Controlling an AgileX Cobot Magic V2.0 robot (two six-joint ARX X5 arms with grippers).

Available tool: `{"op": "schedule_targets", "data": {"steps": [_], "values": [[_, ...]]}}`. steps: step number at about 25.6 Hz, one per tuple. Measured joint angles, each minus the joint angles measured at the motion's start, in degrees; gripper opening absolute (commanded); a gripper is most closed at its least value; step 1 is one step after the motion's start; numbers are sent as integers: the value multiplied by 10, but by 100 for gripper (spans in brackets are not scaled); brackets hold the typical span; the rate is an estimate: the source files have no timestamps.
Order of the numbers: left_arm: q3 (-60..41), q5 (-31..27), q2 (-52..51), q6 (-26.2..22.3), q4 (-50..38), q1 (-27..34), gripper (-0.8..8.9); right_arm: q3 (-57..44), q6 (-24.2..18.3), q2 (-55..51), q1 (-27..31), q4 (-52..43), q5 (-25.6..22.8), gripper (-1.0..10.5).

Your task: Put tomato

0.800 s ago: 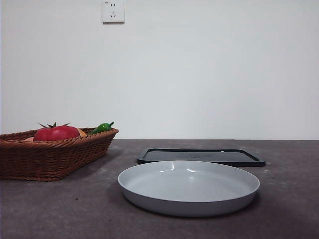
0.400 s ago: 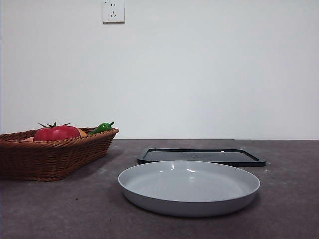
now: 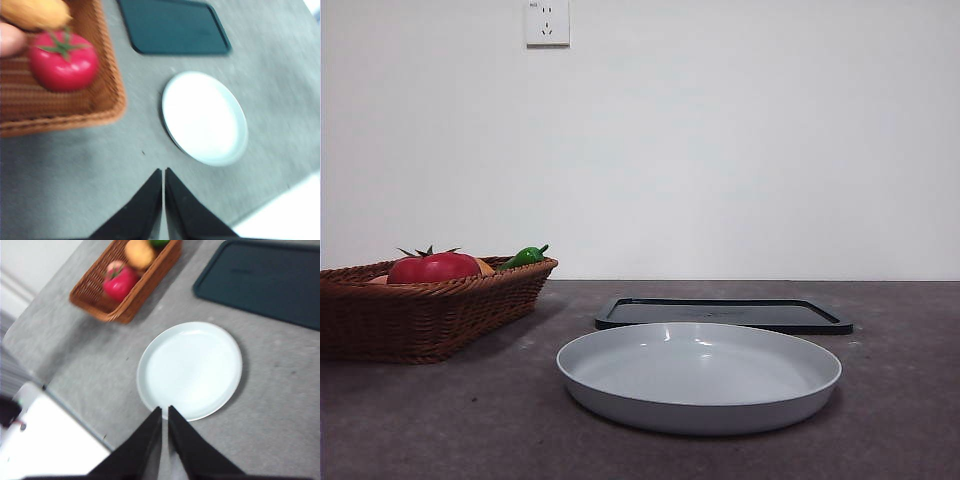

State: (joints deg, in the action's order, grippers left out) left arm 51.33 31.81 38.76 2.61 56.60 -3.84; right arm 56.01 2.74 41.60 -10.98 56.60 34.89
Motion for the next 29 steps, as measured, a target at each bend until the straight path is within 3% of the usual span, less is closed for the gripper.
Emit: {"op": "schedule_targets", "data": {"steps": [10,14,17,19,22,29], "values": [[5,0,6,-21,15,-19,13,1,-26,36,-73,18,-1,12],[5,0,6,-21,15,-19,161,1,-30,35,-75,18,-3,39],[5,0,6,-21,15,-19,355,1,-30,35,-75,16,-4,196],[5,0,6,-21,15,-19,433,1,-30,35,-75,14,-4,317],[5,0,6,-21,14,-19,471,1,-30,35,-75,11,-4,423],[5,-16,12,-21,-36,-19,471,1,-30,35,-75,-4,-4,429]]}}
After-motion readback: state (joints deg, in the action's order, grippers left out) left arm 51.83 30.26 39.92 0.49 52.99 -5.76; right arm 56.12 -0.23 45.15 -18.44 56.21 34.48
